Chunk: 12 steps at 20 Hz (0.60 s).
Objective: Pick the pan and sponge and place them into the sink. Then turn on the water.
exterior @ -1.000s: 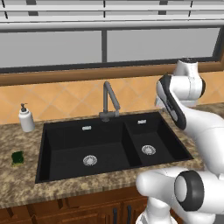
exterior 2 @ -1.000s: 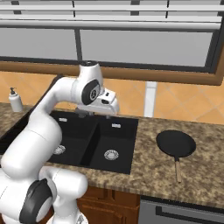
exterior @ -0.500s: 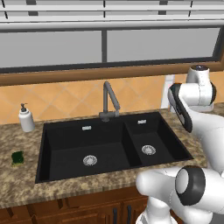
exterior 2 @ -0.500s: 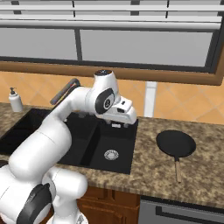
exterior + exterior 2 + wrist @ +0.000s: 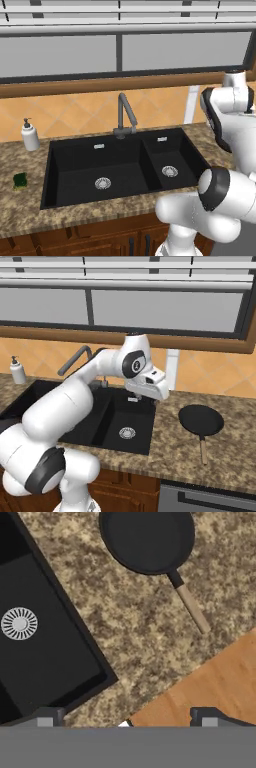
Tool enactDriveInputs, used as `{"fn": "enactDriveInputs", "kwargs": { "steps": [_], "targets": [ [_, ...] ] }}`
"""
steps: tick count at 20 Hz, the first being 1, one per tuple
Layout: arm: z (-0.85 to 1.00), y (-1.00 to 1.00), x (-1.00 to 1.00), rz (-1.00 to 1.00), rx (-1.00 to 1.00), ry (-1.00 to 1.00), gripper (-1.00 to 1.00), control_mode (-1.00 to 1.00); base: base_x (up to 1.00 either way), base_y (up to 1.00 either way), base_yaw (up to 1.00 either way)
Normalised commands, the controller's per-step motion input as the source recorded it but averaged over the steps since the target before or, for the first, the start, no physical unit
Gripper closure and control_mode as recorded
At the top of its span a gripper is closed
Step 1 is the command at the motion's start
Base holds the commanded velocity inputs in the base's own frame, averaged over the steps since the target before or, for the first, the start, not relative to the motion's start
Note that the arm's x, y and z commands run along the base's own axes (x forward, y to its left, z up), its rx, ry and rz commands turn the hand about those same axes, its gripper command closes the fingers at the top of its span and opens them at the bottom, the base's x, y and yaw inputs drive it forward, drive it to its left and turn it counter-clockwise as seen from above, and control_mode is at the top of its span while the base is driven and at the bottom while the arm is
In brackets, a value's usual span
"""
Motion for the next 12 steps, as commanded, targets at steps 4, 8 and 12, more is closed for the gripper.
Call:
{"fn": "enactDriveInputs", "kwargs": {
  "steps": [4,8,12],
  "targets": [
    [-0.19,-1.0,-0.02,-0.12,0.07,0.02,-1.0,-1.0,0.0,0.0,0.0],
    [-0.66,-0.95,-0.09,-0.02,0.0,0.07,-1.0,-1.0,0.0,0.0,0.0],
    [-0.81,-0.7,-0.25,0.01,-0.01,0.06,-1.0,-1.0,0.0,0.0,0.0]
  ]
}}
